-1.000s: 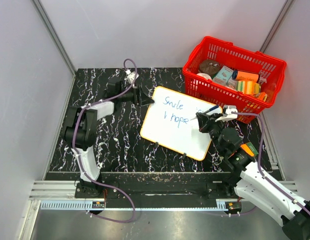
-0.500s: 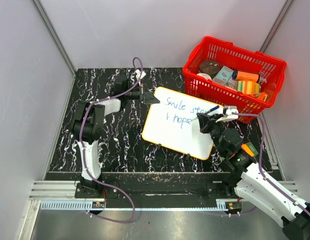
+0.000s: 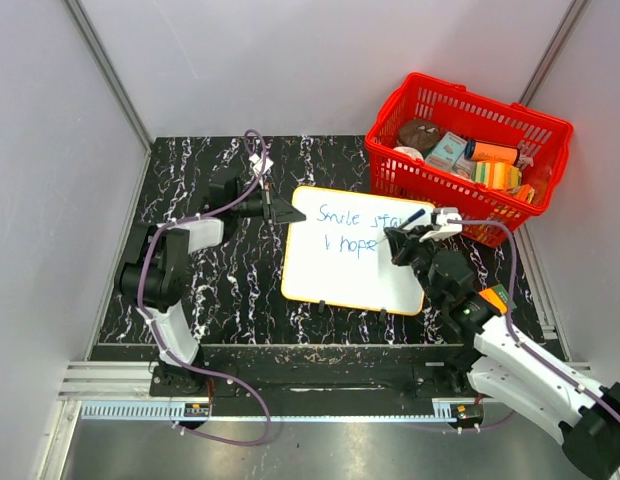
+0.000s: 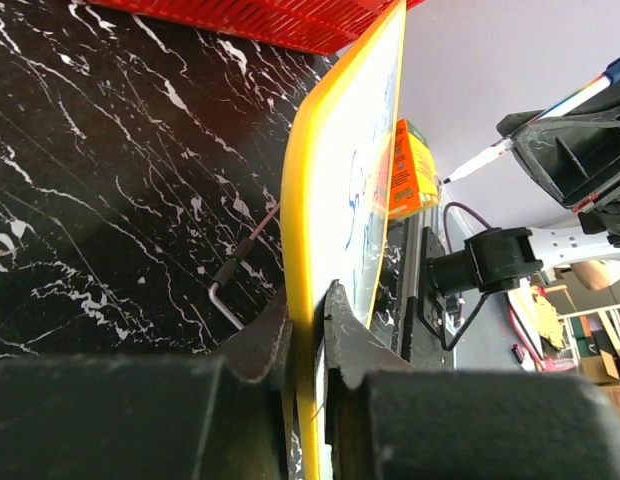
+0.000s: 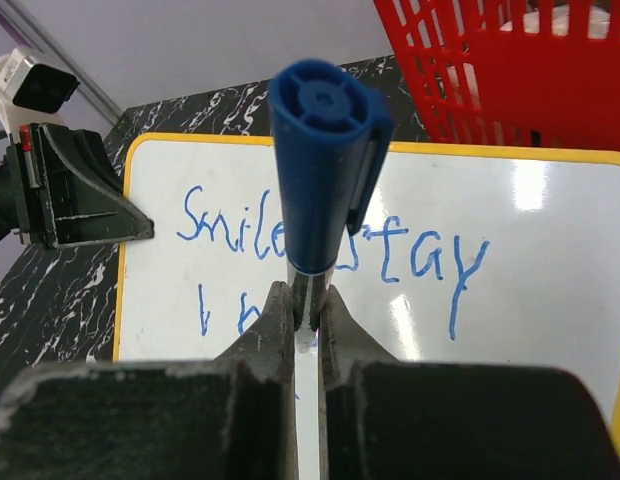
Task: Write a sentence on the whiteboard
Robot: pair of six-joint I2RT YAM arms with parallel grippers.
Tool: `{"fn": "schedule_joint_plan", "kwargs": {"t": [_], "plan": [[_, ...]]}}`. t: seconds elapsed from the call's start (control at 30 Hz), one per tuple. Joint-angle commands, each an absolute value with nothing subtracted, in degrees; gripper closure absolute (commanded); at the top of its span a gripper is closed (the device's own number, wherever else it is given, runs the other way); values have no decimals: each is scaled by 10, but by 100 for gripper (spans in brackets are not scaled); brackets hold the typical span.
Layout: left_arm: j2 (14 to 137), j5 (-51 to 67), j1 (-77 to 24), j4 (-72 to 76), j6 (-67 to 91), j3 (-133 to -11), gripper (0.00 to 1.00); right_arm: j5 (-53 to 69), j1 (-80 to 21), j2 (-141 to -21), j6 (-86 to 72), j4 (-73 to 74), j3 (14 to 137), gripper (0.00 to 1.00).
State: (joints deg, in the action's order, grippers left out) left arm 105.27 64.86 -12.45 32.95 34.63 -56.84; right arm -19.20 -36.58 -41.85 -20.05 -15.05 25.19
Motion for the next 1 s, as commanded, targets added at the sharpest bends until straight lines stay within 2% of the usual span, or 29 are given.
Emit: {"fn": "schedule_joint_plan", "kwargs": {"t": [0.0, 0.3, 0.67, 0.97], "plan": [[1027, 552, -117, 312, 191, -549, 100, -149, -364, -467, -192, -215, 272, 100], [984, 493, -102, 286, 161, -491, 100, -142, -364, -543, -185, -262, 286, 100], [952, 463, -100, 287, 161, -454, 100, -194, -364, -496, -166, -243, 275, 100], [911, 420, -100, 290, 161, -409, 100, -220, -364, -512, -143, -228, 286, 100]]}}
